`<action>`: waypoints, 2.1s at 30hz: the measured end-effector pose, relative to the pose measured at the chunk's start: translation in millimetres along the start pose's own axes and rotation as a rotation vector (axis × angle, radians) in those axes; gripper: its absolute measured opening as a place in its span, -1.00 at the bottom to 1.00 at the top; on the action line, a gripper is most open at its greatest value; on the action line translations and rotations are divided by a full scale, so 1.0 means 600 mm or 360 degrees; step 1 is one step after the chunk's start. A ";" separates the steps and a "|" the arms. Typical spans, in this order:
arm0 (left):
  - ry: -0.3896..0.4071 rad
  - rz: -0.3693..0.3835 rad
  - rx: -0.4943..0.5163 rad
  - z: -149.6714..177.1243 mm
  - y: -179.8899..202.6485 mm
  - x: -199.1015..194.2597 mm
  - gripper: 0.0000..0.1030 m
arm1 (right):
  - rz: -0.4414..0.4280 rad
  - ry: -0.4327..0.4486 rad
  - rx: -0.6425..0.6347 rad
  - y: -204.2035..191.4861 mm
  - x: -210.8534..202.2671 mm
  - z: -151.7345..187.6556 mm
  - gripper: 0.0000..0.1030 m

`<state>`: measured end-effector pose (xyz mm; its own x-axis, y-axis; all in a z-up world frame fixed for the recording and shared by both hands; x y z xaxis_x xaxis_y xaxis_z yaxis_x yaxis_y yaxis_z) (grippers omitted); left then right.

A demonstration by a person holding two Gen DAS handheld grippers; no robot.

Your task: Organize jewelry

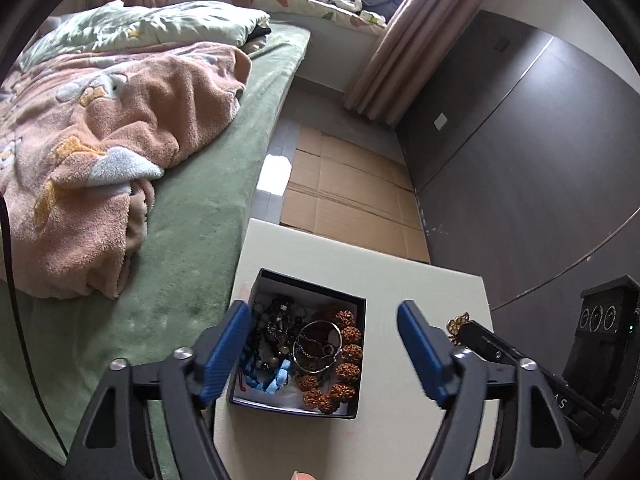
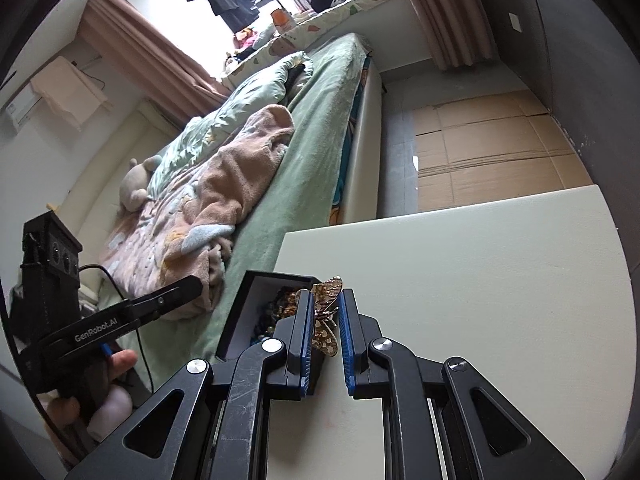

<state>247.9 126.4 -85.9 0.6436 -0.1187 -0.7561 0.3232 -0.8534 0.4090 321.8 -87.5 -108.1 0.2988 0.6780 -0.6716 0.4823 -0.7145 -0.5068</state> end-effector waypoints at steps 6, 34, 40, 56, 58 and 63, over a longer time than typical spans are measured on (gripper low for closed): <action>0.0059 -0.0042 -0.0105 -0.011 -0.037 -0.015 0.54 | -0.0090 -0.0016 -0.0024 -0.042 0.028 0.001 -0.72; 0.0151 0.0019 -0.0008 0.035 0.005 -0.071 0.90 | 0.0175 -0.0004 0.0073 -0.035 -0.081 0.024 1.00; 0.0174 0.0032 0.0083 0.060 0.037 -0.096 0.99 | 0.0240 0.0032 0.0067 -0.039 -0.139 0.057 1.00; 0.0204 -0.0010 0.0479 0.167 0.119 -0.138 0.99 | 0.0401 0.0131 0.0037 -0.030 -0.234 0.151 1.00; 0.0212 -0.0017 0.0521 0.177 0.122 -0.143 0.99 | 0.0396 0.0143 0.0054 -0.023 -0.243 0.166 1.00; 0.0234 -0.0049 0.0538 0.196 0.110 -0.151 0.99 | 0.0389 0.0192 0.0080 -0.012 -0.268 0.193 1.00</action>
<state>129.3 20.9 -50.5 0.7377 -0.0370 -0.6741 0.1124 -0.9778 0.1767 174.7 -211.2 -58.9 0.4988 0.4979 -0.7094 0.3432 -0.8651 -0.3659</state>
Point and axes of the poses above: each gripper's, at about its wrist camera, not at the fingertips, and x roughly the way its jaws point, y to its right, z to its underside, the point moved 5 cm from there along x, roughly the way its jaws point, and after that the axes turned 1 degree about -x, right-handed, at the moved point
